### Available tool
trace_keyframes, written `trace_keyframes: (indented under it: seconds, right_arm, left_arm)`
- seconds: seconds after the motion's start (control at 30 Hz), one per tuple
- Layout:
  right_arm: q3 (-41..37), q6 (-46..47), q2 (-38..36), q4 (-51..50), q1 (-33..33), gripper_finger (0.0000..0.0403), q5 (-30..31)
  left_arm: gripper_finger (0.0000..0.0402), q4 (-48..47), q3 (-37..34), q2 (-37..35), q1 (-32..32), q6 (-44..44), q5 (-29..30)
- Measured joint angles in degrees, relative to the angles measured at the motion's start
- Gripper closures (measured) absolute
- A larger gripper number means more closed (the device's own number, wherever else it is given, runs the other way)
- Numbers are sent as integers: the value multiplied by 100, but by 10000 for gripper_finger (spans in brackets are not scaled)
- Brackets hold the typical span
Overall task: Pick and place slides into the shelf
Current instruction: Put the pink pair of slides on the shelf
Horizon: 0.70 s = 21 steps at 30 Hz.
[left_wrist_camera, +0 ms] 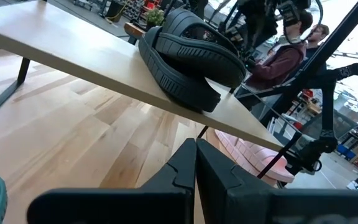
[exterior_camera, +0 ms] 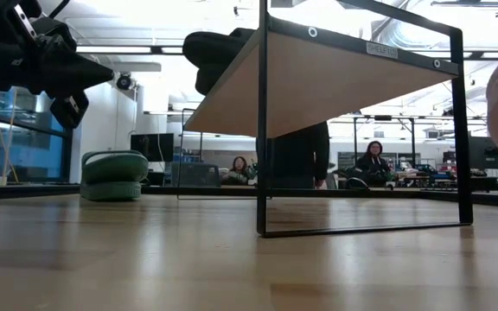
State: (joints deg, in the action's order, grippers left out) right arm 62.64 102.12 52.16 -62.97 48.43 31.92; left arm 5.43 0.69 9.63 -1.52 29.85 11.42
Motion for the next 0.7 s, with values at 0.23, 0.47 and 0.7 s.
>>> trace_keyframes:
  seconds: [0.23,0.47,0.7]
  right_arm:
    - [-398,1073,51,474,1070,324,972]
    - [-652,1895,497,801,1611,324,1206]
    - [-652,2651,1101,904,1982,324,1219]
  left_arm:
    - [401,-2,2,0,0,13,6]
    - [401,-178,0,0,0,13,17]
    - [401,-312,2,2,0,41,20]
